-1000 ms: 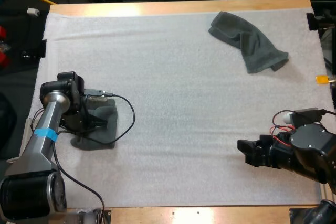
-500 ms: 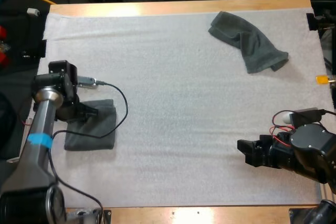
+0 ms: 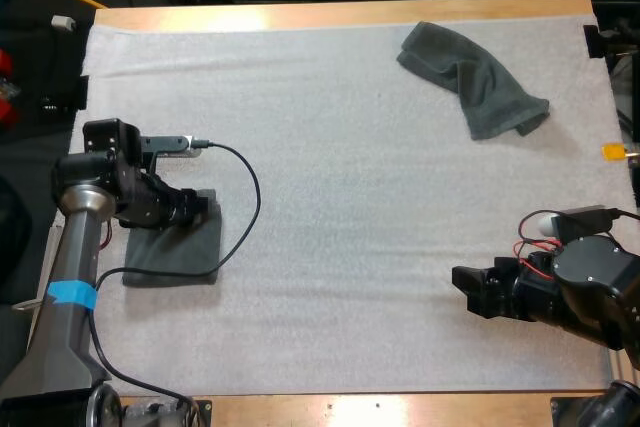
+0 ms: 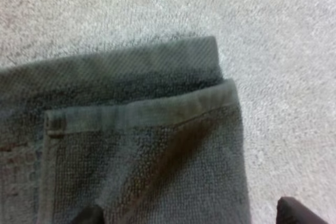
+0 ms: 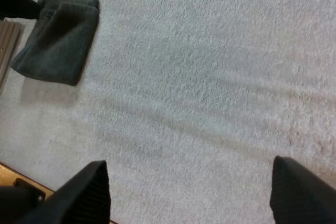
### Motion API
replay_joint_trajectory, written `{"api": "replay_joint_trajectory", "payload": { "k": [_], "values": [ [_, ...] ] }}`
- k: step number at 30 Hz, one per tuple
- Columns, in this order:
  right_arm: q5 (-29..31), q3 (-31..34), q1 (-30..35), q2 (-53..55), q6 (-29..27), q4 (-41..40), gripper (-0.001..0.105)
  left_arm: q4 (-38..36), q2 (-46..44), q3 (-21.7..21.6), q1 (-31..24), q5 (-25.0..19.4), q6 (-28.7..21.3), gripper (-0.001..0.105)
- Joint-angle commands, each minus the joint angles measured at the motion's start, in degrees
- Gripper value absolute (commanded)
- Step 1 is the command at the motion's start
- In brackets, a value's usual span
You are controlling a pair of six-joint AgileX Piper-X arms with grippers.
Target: Pick towel from pile, fold and stack
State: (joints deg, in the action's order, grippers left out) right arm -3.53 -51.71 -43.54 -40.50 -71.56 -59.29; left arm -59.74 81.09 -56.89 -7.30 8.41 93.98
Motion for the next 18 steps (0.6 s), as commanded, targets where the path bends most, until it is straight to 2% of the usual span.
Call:
{"api": "replay_joint_trajectory", "payload": {
  "k": [1,8,14,18],
  "values": [
    [-0.52,-0.27,-0.06,0.1,-0.16,-0.16,0.063,0.74,0.08,0.59,0.05,-0.33,0.89,0.062],
    [-0.52,-0.27,-0.06,0.1,-0.16,-0.16,0.063,7.86,0.08,5.0,-0.06,-2.62,3.61,0.062],
    [-0.52,-0.27,-0.06,0.1,-0.16,-0.16,0.063,9.43,0.75,5.23,-0.78,-2.49,3.88,0.062],
    [-0.52,-0.27,-0.06,0.1,-0.16,-0.16,0.063,8.09,4.53,5.23,-2.28,-1.74,3.88,0.062]
  ]
}}
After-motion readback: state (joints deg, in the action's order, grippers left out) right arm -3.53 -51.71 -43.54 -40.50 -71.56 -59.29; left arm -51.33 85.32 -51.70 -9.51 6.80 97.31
